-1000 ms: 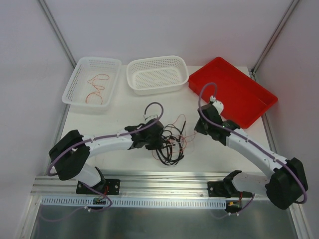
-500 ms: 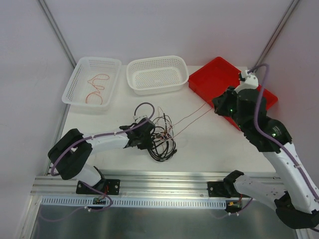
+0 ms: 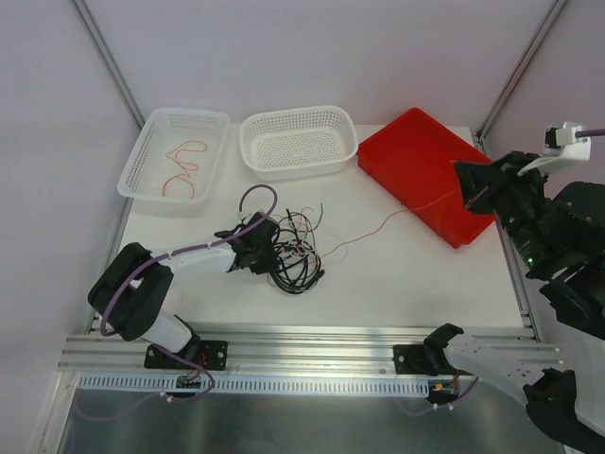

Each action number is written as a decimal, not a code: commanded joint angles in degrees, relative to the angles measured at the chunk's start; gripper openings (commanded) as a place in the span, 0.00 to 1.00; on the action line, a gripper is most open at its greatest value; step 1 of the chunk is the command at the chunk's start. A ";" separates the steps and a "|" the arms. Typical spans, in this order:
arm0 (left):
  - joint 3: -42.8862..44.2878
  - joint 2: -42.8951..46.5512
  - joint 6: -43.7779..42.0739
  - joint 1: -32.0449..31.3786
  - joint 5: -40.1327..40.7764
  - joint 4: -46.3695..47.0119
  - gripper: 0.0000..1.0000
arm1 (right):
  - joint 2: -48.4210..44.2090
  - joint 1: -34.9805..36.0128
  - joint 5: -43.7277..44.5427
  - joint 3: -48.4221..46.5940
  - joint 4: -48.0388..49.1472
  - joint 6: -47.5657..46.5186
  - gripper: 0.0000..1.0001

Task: Untangle the cables

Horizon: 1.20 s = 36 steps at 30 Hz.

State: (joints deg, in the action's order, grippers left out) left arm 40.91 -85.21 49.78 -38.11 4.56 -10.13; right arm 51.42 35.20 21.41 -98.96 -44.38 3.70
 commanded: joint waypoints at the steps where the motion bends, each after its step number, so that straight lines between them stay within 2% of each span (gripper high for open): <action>1: -0.39 -2.94 -2.14 0.84 0.63 -2.70 0.13 | -0.53 -0.31 -1.19 -2.29 0.44 -1.24 0.01; 7: -1.53 -3.21 -1.18 1.28 1.24 -2.61 0.16 | -1.50 -0.31 -0.14 -8.51 0.79 -1.94 0.01; 12: -0.65 -4.70 -1.35 2.07 1.68 -2.61 0.19 | -2.72 -0.31 4.86 -10.82 2.45 -2.21 0.01; 19: -1.62 -3.74 -1.88 5.85 2.56 -2.88 0.23 | -6.50 -0.22 10.49 -10.55 7.28 -3.44 0.01; 27: -6.01 1.44 -2.93 16.12 1.69 -3.49 0.31 | -10.11 0.74 14.63 -10.03 9.31 -7.66 0.01; 36: -6.71 4.52 -2.85 18.68 -0.34 -4.20 0.33 | -11.96 4.52 16.91 -4.58 8.00 -8.01 0.01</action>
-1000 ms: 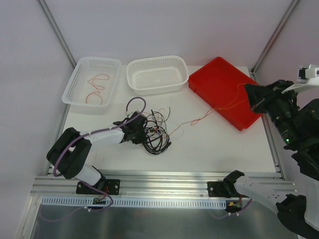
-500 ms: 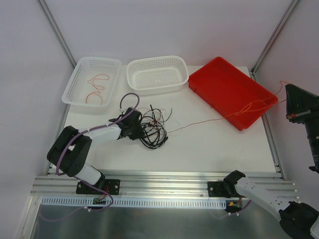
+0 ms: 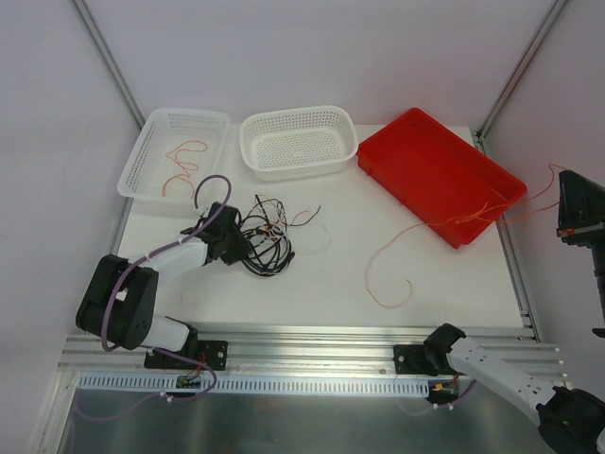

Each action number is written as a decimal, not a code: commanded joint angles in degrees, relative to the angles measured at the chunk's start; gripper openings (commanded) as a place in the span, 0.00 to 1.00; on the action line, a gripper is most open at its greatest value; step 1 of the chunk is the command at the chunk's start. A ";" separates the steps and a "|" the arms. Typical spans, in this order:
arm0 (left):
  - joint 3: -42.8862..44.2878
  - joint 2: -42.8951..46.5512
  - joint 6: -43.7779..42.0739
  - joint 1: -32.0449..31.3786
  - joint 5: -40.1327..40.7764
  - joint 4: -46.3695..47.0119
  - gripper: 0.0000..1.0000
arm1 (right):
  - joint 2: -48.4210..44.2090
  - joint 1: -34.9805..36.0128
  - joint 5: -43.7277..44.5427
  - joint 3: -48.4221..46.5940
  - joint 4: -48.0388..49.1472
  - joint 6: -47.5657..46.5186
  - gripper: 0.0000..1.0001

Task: Untangle the cables

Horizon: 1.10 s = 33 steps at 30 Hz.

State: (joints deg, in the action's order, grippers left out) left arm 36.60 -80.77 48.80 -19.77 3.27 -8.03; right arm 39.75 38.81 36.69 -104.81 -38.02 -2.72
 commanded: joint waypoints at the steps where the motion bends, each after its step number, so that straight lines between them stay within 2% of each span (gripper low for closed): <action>1: -2.58 0.18 -1.78 0.35 0.95 -6.29 0.34 | -0.37 1.27 2.07 1.63 0.76 -1.59 0.01; 3: -3.37 0.88 -1.78 0.35 -0.45 -6.21 0.37 | -0.98 1.36 1.90 3.56 0.14 -0.54 0.01; 4: -3.55 1.23 -1.60 0.26 -1.06 -6.21 0.44 | -1.25 1.53 1.03 4.87 -0.03 0.08 0.01; 6: -4.16 2.89 -1.60 0.00 -3.09 -6.21 0.50 | -1.34 1.53 -1.79 8.65 -0.74 2.36 0.01; 7: -4.25 3.77 -1.69 -0.44 -3.18 -6.21 0.57 | -1.25 1.53 -2.66 10.05 -1.70 2.46 0.01; 10: -4.78 8.95 -1.86 -2.29 -6.86 -6.29 0.70 | -0.99 1.53 -6.97 17.08 -1.88 7.10 0.01; 11: -4.87 12.10 -1.86 -3.16 -7.57 -6.21 0.80 | -1.07 1.45 -9.76 19.36 -1.27 8.16 0.01; 16: -6.01 25.01 -1.51 -5.89 -10.21 -7.43 0.99 | -0.03 1.45 -18.21 32.27 2.68 14.57 0.01; 21: -5.14 34.53 -1.86 -10.28 -10.21 -8.23 0.99 | 2.00 1.45 -23.50 39.77 7.34 18.54 0.01; 24: -3.30 38.31 -0.72 -15.20 -8.37 -8.05 0.99 | 3.49 1.80 -26.49 43.55 11.11 20.91 0.01; 29: 2.84 37.54 -2.56 -26.44 -4.07 -7.18 0.99 | 5.34 4.25 -27.90 47.94 14.99 24.42 0.01; 33: 6.99 33.76 -7.64 -36.46 4.00 -4.89 0.99 | 7.53 7.50 -26.58 49.09 16.39 25.22 0.01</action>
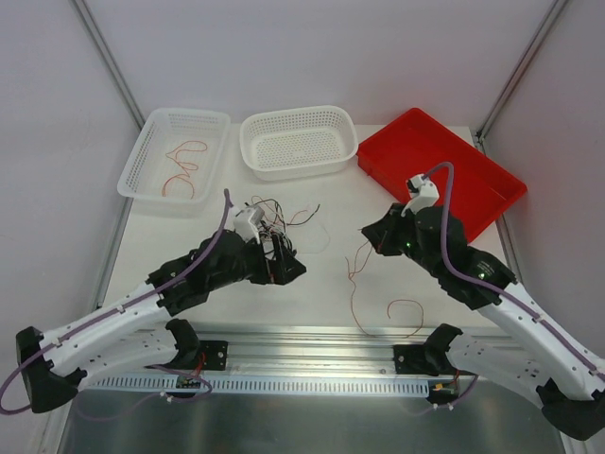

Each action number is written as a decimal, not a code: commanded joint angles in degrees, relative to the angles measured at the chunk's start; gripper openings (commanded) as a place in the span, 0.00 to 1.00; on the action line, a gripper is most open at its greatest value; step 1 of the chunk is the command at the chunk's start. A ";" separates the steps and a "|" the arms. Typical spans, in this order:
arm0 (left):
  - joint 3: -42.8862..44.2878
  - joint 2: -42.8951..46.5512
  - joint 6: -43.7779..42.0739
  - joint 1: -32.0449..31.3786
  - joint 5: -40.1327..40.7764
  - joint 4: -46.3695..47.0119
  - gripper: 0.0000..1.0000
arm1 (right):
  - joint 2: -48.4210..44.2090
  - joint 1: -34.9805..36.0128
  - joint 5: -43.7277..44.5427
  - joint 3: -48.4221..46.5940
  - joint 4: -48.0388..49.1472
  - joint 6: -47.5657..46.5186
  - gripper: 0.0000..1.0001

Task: Untangle the cables

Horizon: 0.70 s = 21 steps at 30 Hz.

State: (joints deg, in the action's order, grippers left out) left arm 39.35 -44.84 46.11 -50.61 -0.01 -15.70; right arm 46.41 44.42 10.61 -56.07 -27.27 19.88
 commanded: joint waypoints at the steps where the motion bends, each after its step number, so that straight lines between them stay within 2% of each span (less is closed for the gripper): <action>1: 5.02 -4.36 -6.28 -7.47 8.78 3.13 0.99 | 1.22 2.50 0.02 0.61 5.99 2.88 0.01; 2: 6.51 -5.42 -7.42 -11.23 10.02 4.09 0.99 | 1.48 2.94 0.11 0.88 6.26 3.06 0.01; 6: 8.89 -10.26 -13.57 -18.01 15.91 6.82 0.99 | 2.89 5.58 0.90 2.02 7.31 4.72 0.01; 14: 7.58 -15.01 -19.56 -24.09 21.45 15.61 0.99 | 3.60 8.13 1.34 3.51 8.02 7.36 0.01; 21: 8.63 -21.51 -22.90 -25.77 23.38 20.62 0.97 | 3.07 9.89 0.46 4.57 9.77 9.65 0.01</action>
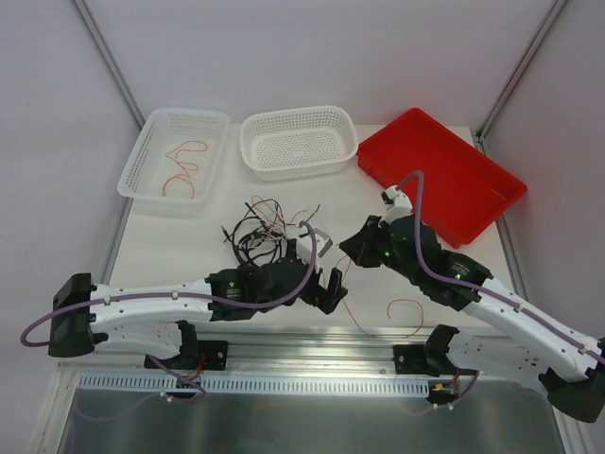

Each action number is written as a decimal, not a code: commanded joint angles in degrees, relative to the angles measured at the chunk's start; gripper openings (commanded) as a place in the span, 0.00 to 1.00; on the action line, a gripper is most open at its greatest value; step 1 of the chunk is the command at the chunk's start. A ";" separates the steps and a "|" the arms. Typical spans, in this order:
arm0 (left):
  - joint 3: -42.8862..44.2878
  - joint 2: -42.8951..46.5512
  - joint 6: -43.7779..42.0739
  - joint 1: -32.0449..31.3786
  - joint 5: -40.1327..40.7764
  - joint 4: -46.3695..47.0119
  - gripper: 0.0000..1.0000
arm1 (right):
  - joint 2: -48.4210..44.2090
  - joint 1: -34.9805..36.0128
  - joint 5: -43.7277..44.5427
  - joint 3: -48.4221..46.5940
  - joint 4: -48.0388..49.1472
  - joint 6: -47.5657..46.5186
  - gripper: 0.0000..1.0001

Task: Untangle the cables

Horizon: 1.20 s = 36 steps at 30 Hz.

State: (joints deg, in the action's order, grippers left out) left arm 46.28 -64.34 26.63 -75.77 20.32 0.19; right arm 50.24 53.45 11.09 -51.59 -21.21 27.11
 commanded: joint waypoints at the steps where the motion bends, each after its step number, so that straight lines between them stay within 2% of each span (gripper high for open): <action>1: 1.62 -3.41 -3.60 -0.52 3.32 5.26 0.95 | -0.84 0.87 -0.11 0.09 3.90 2.42 0.01; 4: 1.09 -5.62 -3.61 -0.52 3.68 6.93 0.84 | -1.11 1.13 0.07 0.18 3.81 2.68 0.01; 8: 0.92 -6.07 -2.47 -0.61 4.47 6.93 0.53 | -2.07 1.30 1.56 0.61 2.76 2.51 0.01; 9: 0.74 -5.80 -2.29 -0.52 4.64 6.93 0.35 | -2.42 1.30 2.00 0.70 2.06 2.42 0.01; 11: 0.39 -4.58 -2.37 -0.52 5.52 6.85 0.19 | -3.21 1.22 3.49 1.14 1.44 1.80 0.01; 12: 0.21 -3.96 -2.46 -0.52 6.05 6.93 0.06 | -3.48 1.30 4.02 1.32 0.57 1.63 0.02; 13: 0.13 -2.74 -2.46 -0.52 6.49 6.85 0.00 | -3.83 1.30 5.33 1.67 0.04 1.10 0.09; 15: -0.31 -1.32 -2.99 -0.43 8.15 6.41 0.00 | -5.06 1.30 6.83 1.93 -1.89 0.31 0.24; 16: -0.23 -0.01 -3.16 0.00 8.68 5.71 0.00 | -5.67 1.22 7.88 2.02 -2.43 -1.00 0.42; 19: 1.00 2.10 -3.25 3.41 7.38 1.94 0.00 | -7.78 1.30 9.03 2.11 -4.36 -3.38 0.68; 24: 4.95 4.13 -4.39 11.15 0.80 -3.96 0.00 | -11.82 1.22 12.28 1.94 -10.77 -6.45 0.88; 25: 7.13 4.39 -4.74 12.65 -0.01 -5.18 0.00 | -13.66 1.22 13.77 1.94 -11.74 -6.72 0.94; 27: 9.69 4.57 -6.41 16.34 -0.98 -8.26 0.00 | -15.51 1.30 15.35 1.85 -14.89 -7.51 0.99; 31: 18.55 4.13 -11.07 21.35 -2.29 -11.69 0.00 | -22.44 1.30 21.67 2.72 -20.44 -7.95 0.97; 36: 29.99 1.68 -16.60 28.65 -4.05 -16.70 0.00 | -29.31 1.30 24.50 5.71 -25.89 -6.46 0.97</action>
State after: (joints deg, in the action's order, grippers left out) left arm 69.34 -62.17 15.86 -50.04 18.26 -13.65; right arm 23.57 54.43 31.18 -47.92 -41.58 20.51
